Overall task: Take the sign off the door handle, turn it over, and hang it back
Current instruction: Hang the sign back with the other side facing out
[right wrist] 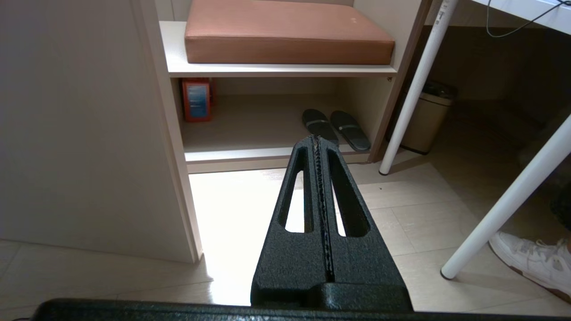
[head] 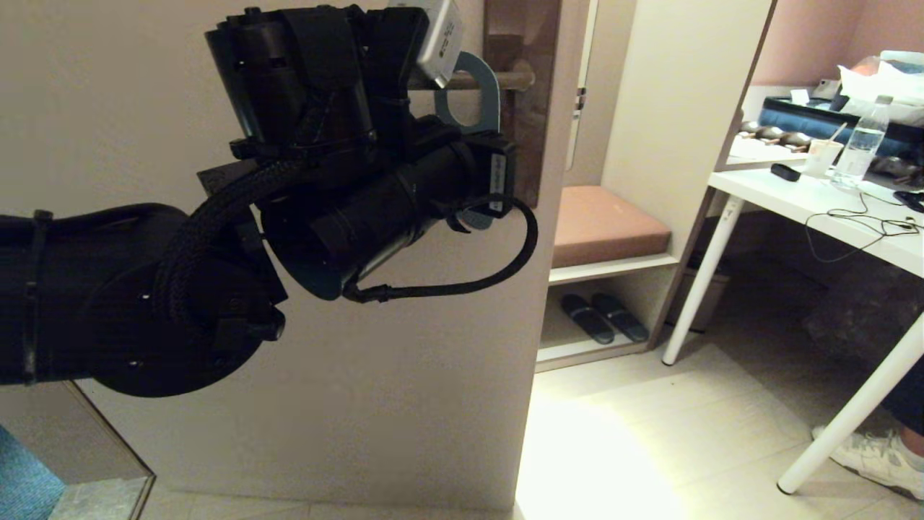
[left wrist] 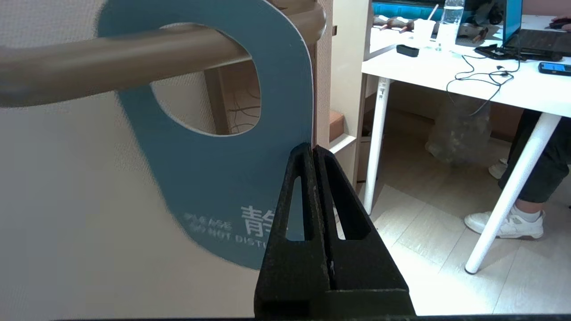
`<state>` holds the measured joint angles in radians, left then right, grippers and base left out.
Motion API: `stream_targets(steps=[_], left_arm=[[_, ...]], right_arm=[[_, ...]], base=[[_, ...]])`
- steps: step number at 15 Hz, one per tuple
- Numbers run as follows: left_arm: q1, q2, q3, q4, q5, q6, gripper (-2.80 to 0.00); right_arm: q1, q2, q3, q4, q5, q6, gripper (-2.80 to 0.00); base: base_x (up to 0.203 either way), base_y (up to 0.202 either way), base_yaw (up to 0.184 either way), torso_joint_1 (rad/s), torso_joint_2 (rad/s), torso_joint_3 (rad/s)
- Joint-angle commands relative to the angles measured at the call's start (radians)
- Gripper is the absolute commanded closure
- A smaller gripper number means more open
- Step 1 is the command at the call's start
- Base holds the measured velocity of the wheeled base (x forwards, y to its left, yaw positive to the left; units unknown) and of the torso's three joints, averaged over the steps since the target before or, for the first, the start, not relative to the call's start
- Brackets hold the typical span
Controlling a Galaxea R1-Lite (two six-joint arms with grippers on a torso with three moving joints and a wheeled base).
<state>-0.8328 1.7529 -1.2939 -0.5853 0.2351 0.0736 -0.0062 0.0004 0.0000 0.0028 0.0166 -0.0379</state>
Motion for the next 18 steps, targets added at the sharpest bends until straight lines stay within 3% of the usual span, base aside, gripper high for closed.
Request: stream_targets(steps=[1,18], left_arm=[[0.000,0.023,-0.015,-0.004,0.002,-0.001,0.00],[0.000,0.086,-0.085,-0.007,0.009,-0.009,0.00]], right_arm=[[0.000,0.000,0.000,0.000,0.001,0.000,0.00],[0.000,0.000,0.000,0.000,0.000,0.000,0.00]], base=[[0.000,0.000,0.000,0.000,0.00,0.000],[0.000,0.000,0.000,0.000,0.00,0.000]])
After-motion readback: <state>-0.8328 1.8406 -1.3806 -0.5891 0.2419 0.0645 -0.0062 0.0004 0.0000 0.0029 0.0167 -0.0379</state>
